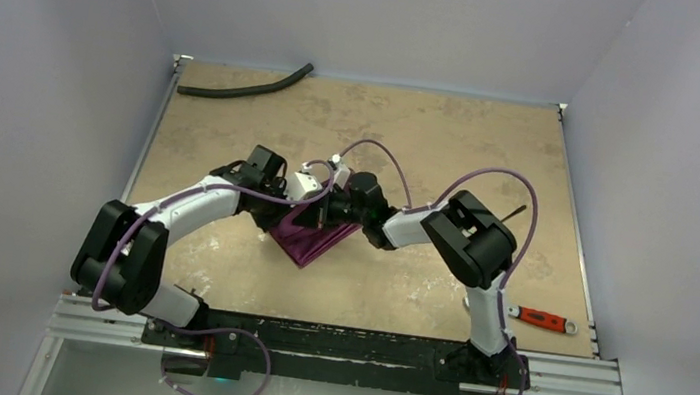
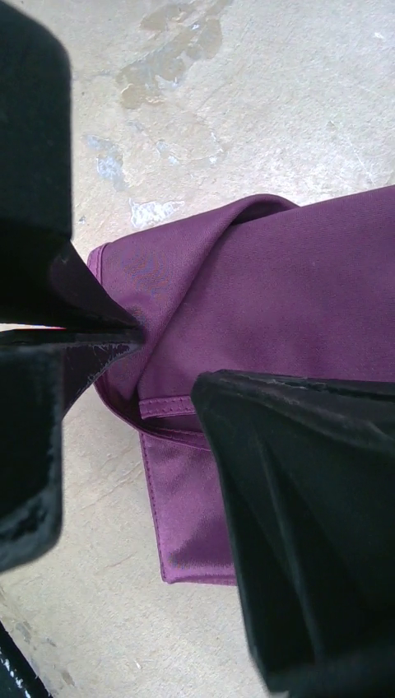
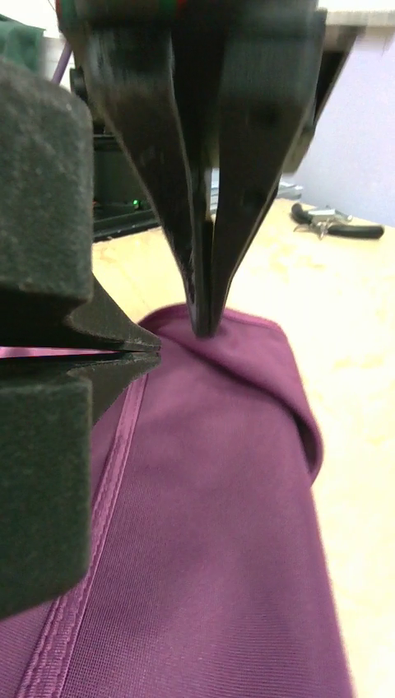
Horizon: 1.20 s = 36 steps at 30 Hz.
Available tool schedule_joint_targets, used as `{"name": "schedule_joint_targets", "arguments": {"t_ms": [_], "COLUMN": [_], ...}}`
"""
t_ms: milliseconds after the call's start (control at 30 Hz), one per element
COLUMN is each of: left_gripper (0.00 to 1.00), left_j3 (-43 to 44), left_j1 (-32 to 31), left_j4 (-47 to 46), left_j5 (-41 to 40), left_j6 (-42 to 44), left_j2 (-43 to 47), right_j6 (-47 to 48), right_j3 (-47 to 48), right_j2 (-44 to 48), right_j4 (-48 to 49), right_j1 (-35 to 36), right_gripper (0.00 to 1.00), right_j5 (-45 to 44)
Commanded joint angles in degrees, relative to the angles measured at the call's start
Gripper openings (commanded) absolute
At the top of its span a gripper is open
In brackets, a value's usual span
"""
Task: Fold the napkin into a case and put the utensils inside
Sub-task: Rotate the 2/3-rectangle-folded napkin at the center of the board.
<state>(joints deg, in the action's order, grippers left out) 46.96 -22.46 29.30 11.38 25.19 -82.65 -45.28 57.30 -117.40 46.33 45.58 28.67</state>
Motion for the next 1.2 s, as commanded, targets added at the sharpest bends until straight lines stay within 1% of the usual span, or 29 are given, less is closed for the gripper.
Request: {"name": "schedule_joint_targets", "arguments": {"t_ms": [0,167,267,333,500,567,633,700,767,867,967,1167], "left_gripper": [0.0,0.0,0.0,0.0,0.01,0.05,0.06,0.07,0.06,0.06,0.04,0.03], "left_j3": [-0.7,-2.5,-0.6,2.7,11.6,13.0,11.3,7.4,3.4,-0.5,-0.8,-1.2], "left_j1": [0.3,0.3,0.3,0.4,0.4,0.4,0.5,0.6,0.8,0.9,0.8,0.9], "left_j4": [-2.3,-2.4,-1.2,1.2,11.3,14.5,16.3,16.1,13.8,9.4,6.4,3.9], "left_j5": [2.8,3.2,3.8,4.5,9.9,11.1,10.2,7.8,5.4,3.1,2.6,4.0], "left_j6": [0.1,0.3,-0.5,-1.1,-0.4,1.6,5.0,8.5,10.6,11.9,11.4,11.1], "left_j2": [-0.1,0.2,0.5,0.8,2.5,3.2,4.2,5.4,6.3,6.1,4.7,2.1], "right_j6": [-2.1,-1.2,0.1,0.8,1.9,2.4,2.8,2.9,2.8,2.2,1.9,1.8], "right_j3": [0.8,0.4,0.5,0.0,-1.0,-0.3,0.8,1.7,2.4,3.0,3.5,4.0], "right_j2": [-3.5,-5.1,-5.4,-5.3,-4.0,-3.1,-2.3,-1.6,-1.4,-1.5,-1.8,-2.3], "right_j4": [1.2,0.4,-1.6,-2.6,-3.9,-4.5,-5.4,-5.9,-6.3,-6.4,-6.6,-6.6], "right_j1": [0.2,1.0,1.4,1.5,1.4,1.5,1.5,1.5,1.6,2.0,2.7,3.2], "right_gripper": [0.0,0.0,0.0,0.0,0.0,0.0,0.0,0.0,0.0,0.0,0.0,0.0], "right_j5": [2.9,2.3,1.0,0.2,-0.9,-1.2,-1.5,-1.3,-0.8,-0.4,0.0,1.1]}}
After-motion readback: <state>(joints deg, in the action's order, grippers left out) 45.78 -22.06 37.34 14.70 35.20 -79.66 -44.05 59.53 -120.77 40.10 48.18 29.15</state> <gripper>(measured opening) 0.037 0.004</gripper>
